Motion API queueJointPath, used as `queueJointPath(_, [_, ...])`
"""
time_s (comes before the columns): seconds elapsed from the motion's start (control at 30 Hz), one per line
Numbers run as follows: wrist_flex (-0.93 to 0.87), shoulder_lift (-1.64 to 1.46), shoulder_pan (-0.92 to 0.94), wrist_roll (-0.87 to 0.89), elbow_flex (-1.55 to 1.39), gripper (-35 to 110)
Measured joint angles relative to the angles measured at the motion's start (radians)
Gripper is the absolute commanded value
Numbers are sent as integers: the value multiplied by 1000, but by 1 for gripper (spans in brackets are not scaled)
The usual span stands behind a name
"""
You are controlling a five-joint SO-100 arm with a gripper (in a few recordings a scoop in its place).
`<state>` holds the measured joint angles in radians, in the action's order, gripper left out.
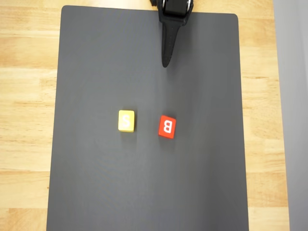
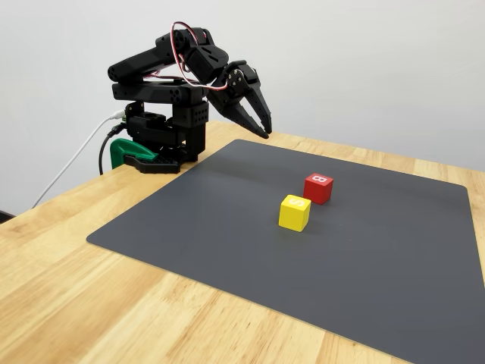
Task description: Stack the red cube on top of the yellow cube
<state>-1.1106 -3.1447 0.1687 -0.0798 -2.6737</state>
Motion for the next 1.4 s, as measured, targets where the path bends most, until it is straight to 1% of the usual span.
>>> queueJointPath(0.57, [0, 0, 3, -12, 0, 1])
queueJointPath(0.67, [0, 0, 8, 5, 0, 7])
queueJointPath(0.83, [0, 0, 21, 6, 0, 3])
queueJointPath(1.4, [0, 0, 20, 6, 0, 2])
